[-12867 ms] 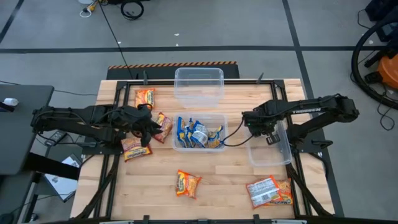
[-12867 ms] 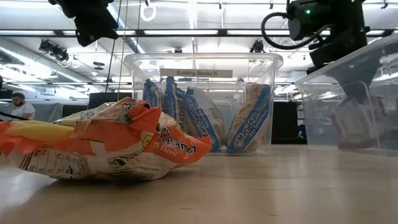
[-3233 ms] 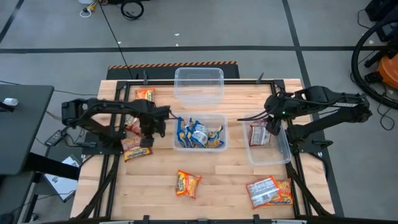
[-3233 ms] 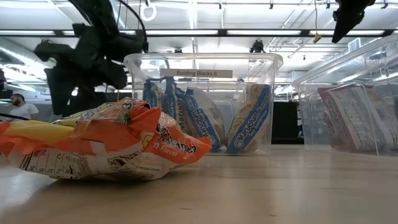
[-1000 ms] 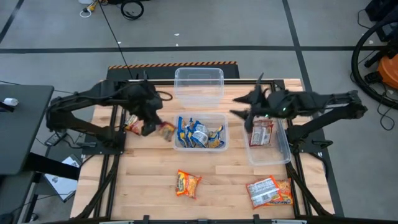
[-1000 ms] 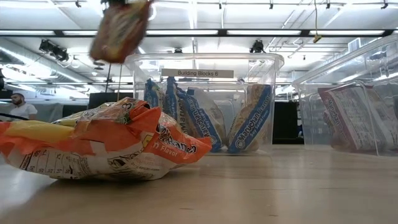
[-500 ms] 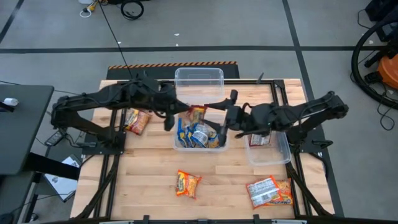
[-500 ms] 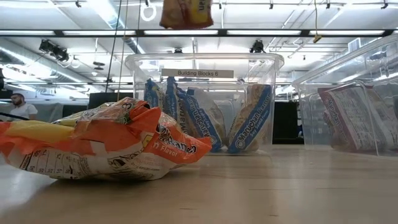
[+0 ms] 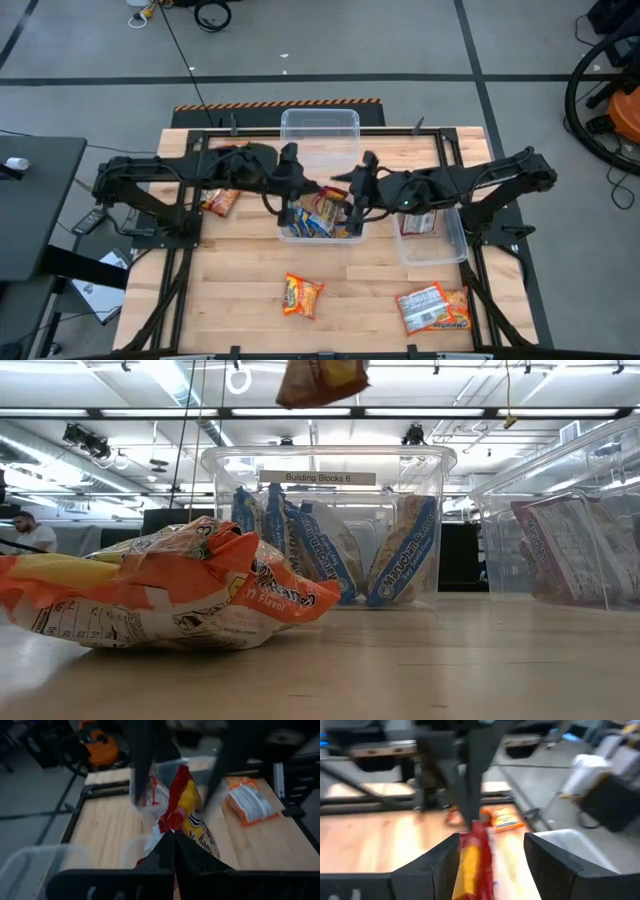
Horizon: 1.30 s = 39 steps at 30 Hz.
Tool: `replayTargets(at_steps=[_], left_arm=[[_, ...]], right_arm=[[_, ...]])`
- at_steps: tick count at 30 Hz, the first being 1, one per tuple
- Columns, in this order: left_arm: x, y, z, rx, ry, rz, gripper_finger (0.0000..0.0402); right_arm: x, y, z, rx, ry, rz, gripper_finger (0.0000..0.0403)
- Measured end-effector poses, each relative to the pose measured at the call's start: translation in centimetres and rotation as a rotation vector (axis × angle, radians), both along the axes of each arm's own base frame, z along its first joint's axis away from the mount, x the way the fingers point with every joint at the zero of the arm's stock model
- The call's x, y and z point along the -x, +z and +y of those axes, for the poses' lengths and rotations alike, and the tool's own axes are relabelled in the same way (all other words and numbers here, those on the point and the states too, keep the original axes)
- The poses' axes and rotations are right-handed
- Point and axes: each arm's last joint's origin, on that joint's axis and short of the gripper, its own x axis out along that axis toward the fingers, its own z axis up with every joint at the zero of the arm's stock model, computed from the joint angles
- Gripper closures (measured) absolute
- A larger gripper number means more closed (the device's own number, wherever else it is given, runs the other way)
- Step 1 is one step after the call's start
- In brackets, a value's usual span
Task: Sort Maruchan noodles
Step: Put the red noodle pack into the bottom right transparent bin
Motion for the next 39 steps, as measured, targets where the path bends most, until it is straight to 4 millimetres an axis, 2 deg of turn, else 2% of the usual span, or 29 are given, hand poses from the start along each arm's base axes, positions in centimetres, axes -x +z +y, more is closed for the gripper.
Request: replayTargets(at_steps=[5,10,15,20,22,24,29,32,34,37,39], left_arm=[[-0.4,-0.1,-0.5,-0.024,-0.013,-0.008,0.0400],[-0.4,-0.2,-0.8,-0.047,-0.033,-0.002,0.0399],[-0.4,-0.2,-1.2,-0.047,-0.047,-0.005,0.0399],[-0.4,-0.1,-1.8,-0.049,-0.062,-0.016,0.0396],[-0.4,-0.1,-1.8,-0.048,-0.059,-0.018,0.0387],[-0.4,0.0,-1.8,-0.032,-0.054,-0.025,0.0370],[0.2,0.6,-1.9,0.036,-0.057,-0.051,0.0301],[1.6,1.7,-1.7,0.036,-0.055,-0.027,0.0252],[3.6,3.2,-1.5,0.057,-0.044,-0.020,0.0223],[7.0,5.1,-1.3,0.136,-0.009,0.001,0.0194],[9.2,5.5,-1.2,0.197,0.017,0.019,0.0186]], right_arm=[[-0.5,-0.7,0.2,-0.101,0.045,0.018,0.0198],[-0.9,-1.1,0.3,-0.118,0.024,0.015,0.0233],[-1.0,-1.1,0.1,-0.158,0.002,0.004,0.0290],[-1.0,-1.1,0.1,-0.172,-0.003,0.000,0.0372],[-1.0,-1.1,0.1,-0.161,0.011,0.007,0.0393],[-1.0,-1.2,0.1,-0.160,0.012,0.013,0.0391],[-1.0,-1.2,0.0,-0.151,0.016,0.019,0.0397],[-0.4,-1.1,0.0,-0.129,0.024,0.052,0.0396],[1.1,-0.7,0.0,-0.105,0.011,0.089,0.0397],[4.5,0.6,0.1,-0.073,0.020,0.137,0.0398],[7.2,1.3,0.0,-0.062,0.045,0.182,0.0398]])
